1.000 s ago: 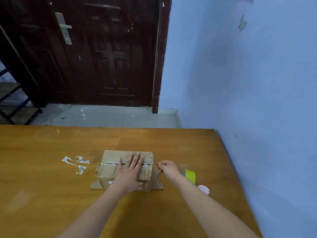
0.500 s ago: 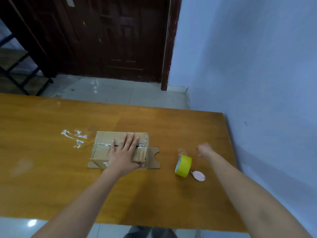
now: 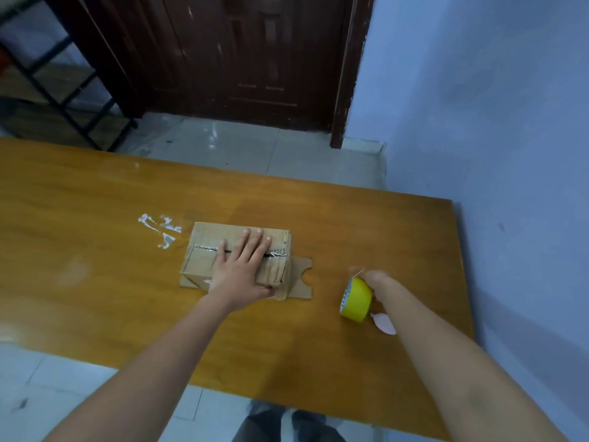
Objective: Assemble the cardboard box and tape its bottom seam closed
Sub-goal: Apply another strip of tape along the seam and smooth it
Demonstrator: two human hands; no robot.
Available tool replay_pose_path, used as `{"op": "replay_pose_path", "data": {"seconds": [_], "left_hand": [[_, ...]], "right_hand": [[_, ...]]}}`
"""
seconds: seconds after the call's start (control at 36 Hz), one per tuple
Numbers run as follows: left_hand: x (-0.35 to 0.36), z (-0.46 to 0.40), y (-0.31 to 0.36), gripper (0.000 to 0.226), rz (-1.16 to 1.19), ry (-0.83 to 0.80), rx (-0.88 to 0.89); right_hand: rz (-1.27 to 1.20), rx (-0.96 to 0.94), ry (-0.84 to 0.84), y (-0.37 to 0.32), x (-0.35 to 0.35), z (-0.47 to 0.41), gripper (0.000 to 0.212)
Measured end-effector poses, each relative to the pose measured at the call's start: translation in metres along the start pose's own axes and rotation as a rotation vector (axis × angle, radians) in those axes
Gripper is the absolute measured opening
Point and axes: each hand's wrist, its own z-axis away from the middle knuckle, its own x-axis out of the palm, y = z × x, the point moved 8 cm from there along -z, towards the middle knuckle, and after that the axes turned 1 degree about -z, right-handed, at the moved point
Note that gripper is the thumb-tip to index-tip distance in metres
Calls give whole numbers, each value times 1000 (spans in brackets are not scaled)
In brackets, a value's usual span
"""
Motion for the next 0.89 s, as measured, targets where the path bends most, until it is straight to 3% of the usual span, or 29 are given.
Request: {"op": "replay_pose_path", "data": {"seconds": [0.11, 0.22, 0.33, 0.42, 0.47, 0.64, 0.78, 0.89], "left_hand": [[-1, 0, 0, 112, 7, 2, 0], [-1, 0, 1, 112, 8, 0, -6], [-2, 0, 1, 111, 5, -6, -7], [-2, 1, 1, 112, 9, -12, -8], [-3, 1, 1, 112, 7, -22, -7], [-4, 2, 2, 111, 50, -39, 7], [-13, 3, -1, 99, 312, -42, 52], [-34, 3, -2, 97, 523, 3, -44]], "right_hand": [[-140, -28, -11, 2, 3, -2, 36], [-210, -44, -37, 0, 4, 6, 13], [-240, -59, -65, 1, 3, 6, 28], [-233, -79, -60, 1, 1, 10, 16], [-248, -96, -52, 1, 0, 11, 19], [-281, -316, 4, -22, -5, 25, 26], [-286, -526, -39, -59, -11, 57, 29], [-270, -634, -52, -80, -17, 85, 29]]}}
